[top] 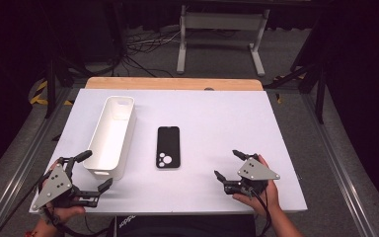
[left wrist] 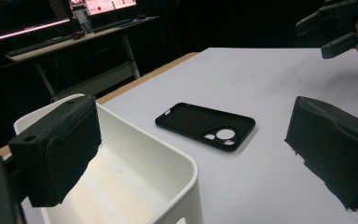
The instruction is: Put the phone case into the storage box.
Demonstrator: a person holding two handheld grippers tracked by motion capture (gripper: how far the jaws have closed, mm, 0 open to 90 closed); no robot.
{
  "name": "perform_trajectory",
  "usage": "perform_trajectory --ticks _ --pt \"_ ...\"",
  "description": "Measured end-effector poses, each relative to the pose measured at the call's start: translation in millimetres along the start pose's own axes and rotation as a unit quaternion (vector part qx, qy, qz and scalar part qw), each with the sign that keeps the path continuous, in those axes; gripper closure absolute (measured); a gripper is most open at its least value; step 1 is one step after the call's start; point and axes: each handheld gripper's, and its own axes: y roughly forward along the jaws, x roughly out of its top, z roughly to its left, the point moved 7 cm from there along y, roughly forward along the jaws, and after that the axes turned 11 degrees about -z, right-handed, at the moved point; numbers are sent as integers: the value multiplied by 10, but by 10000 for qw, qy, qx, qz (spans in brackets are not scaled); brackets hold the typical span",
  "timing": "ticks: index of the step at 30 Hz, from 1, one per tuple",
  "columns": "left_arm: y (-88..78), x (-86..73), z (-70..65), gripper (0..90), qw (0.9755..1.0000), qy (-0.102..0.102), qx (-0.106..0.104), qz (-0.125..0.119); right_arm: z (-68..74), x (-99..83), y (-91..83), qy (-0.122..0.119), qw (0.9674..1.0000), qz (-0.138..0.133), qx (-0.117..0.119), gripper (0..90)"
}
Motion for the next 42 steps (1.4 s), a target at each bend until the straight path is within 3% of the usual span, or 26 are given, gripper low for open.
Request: perform_trajectory --ticks 2,6,15,19,23,28,30,35,42 --pt "18 -30 -25 40 10000 -3 -41 25 -1 -26 -1 -72 9999 60 -49 157" --pt "27 -41 -55 42 9999 58 -106 74 -11 -6 2 43 10000 17 -66 161" --pt "33 -67 -115 43 9998 75 -146 124 36 9 41 -19 10000 3 46 216" --pt "42 -74 -121 43 9997 69 -190 150 28 25 32 35 10000 -61 46 326" --pt "49 -68 -118 46 9997 112 -142 164 3 37 14 184 9998 -87 49 492" --pt "55 -79 -133 47 9996 154 -144 196 14 72 18 181 9997 -60 145 685" --pt "54 -74 -125 47 9995 216 -156 188 12 74 25 186 9997 -47 170 719" --pt "62 -82 -122 48 9997 110 -103 213 4 84 81 221 9994 17 272 891" --pt "62 -73 -131 48 9996 145 -131 217 35 142 175 110 9991 69 396 900"
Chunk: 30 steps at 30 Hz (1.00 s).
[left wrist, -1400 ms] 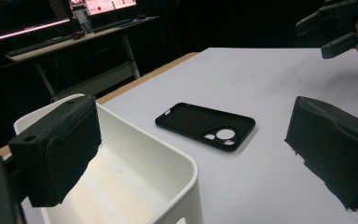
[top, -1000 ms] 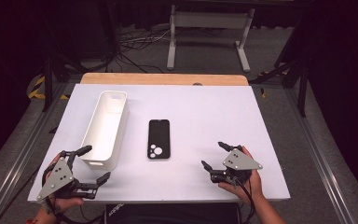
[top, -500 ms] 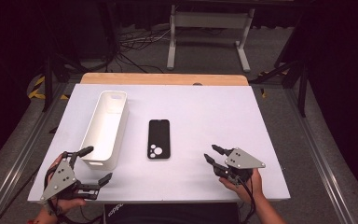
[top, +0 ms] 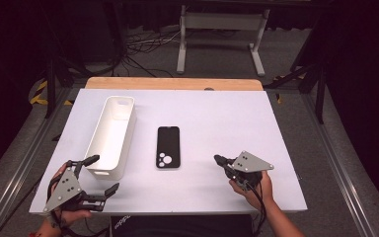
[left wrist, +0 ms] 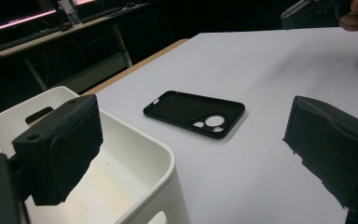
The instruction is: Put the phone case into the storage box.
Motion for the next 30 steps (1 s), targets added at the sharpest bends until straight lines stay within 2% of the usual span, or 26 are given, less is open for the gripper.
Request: perform_trajectory --ticks 9,15,20,25,30 --pt "-15 7 12 47 10000 -11 26 -26 34 150 172 -120 9997 38 198 900" --pt "-16 8 14 51 10000 20 42 -47 -3 252 358 -186 9994 31 295 900" --pt "-13 -14 4 53 10000 -11 -15 -17 -55 318 605 -147 9993 83 329 900" --pt "-16 -25 1 54 10000 -22 -78 4 -32 336 863 -251 9982 221 495 900" --pt "-8 -37 -7 55 10000 -41 -83 6 -22 367 1047 -282 9970 312 645 900"
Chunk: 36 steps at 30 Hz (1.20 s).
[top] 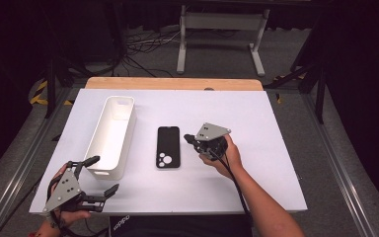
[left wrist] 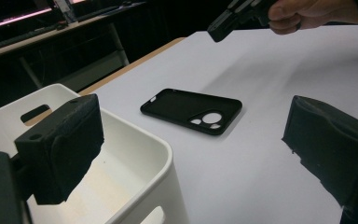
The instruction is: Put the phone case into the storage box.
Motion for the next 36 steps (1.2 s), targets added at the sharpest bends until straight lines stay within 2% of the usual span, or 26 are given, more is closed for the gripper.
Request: perform_trajectory --ticks 2,5,14,19,27,31,36 --pt "1 -5 5 55 10000 52 -10 30 -7 24 74 37 10000 7 44 900" --pt "6 -13 -5 55 10000 -15 -18 41 -3 51 223 54 9998 75 162 900" --pt "9 -18 -14 56 10000 6 -51 46 44 61 561 44 9991 237 337 900" --pt "4 -20 -30 56 9999 45 -72 58 92 69 709 61 9986 296 440 900" --pt "-18 -33 -40 56 10000 -18 -62 58 89 85 940 76 9978 424 494 900" --pt "-28 -51 -43 55 9999 -20 -87 91 85 47 1064 205 9968 530 555 900" --pt "-34 -71 -38 55 9999 -36 -72 123 94 53 1201 229 9961 599 609 900"
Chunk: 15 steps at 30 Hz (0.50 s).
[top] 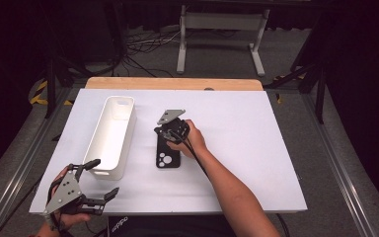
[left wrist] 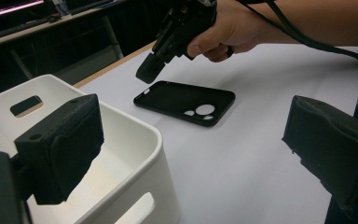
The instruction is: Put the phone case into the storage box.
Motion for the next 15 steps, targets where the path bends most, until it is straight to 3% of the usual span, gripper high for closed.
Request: perform_trajectory --ticks 15 --pt "-14 11 3 55 10000 -38 -34 -48 -21 -133 345 -22 9987 508 27 900"
